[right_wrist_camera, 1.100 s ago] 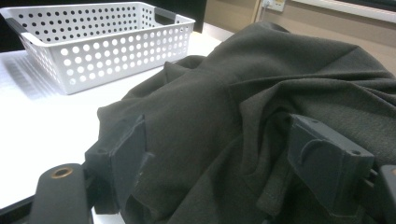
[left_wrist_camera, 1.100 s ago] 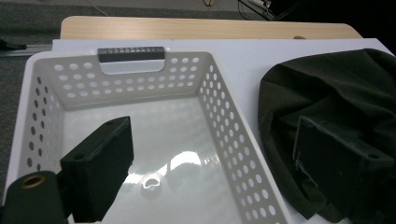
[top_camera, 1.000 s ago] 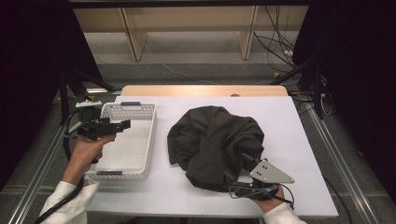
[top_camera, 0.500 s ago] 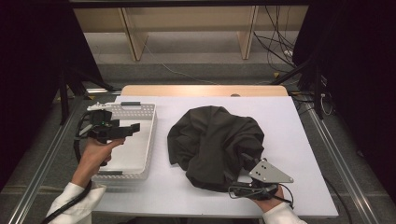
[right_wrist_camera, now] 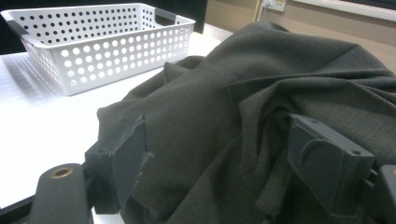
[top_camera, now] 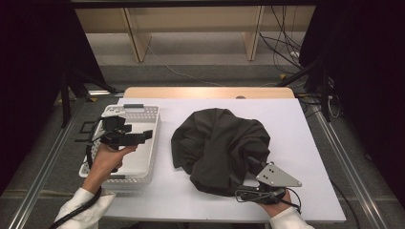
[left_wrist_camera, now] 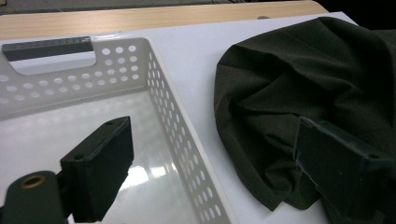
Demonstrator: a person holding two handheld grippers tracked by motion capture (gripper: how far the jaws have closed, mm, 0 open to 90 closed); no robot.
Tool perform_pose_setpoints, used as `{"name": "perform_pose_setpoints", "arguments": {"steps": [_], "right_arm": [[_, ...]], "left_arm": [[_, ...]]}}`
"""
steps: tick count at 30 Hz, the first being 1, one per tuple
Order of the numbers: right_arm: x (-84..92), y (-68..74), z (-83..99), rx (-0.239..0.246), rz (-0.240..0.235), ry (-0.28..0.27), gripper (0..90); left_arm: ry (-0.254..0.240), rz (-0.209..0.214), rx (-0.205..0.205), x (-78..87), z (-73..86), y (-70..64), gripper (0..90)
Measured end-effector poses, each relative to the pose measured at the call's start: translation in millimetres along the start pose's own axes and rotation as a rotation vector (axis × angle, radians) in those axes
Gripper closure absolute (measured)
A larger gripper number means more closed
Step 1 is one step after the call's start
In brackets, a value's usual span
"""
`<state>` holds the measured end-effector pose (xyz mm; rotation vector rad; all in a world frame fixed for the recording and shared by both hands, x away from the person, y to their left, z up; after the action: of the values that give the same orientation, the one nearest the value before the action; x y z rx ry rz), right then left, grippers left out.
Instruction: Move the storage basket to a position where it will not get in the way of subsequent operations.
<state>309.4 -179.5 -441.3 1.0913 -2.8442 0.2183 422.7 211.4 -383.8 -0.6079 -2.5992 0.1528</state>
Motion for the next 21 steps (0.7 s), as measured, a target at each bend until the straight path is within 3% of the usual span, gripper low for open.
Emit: {"name": "perform_pose_setpoints", "arguments": {"steps": [8, 21], "right_arm": [[1.5, -1.7, 0.6, -0.001, -0.002, 0.002, 21.4], [-1.7, 1.6, -0.1, 0.012, -0.01, 0.008, 21.4]], "left_arm": [[-0.013, 0.024, -0.019, -4.3, 3.1, -13.5, 11.8], [0.028, 0.057, -0.088, -13.2, 20.5, -40.5, 11.8]]}}
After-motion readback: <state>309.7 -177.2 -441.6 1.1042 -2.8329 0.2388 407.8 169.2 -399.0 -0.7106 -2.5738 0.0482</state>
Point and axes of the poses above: each handheld gripper's, and its own axes: x roughly backward along the jaws, z roughly out of its underside, y roughly to its left, the point moved 3 cm from there along -x, roughly forward along the jaws, and after that the axes turned 13 degrees about -y, right-handed, at the moved point
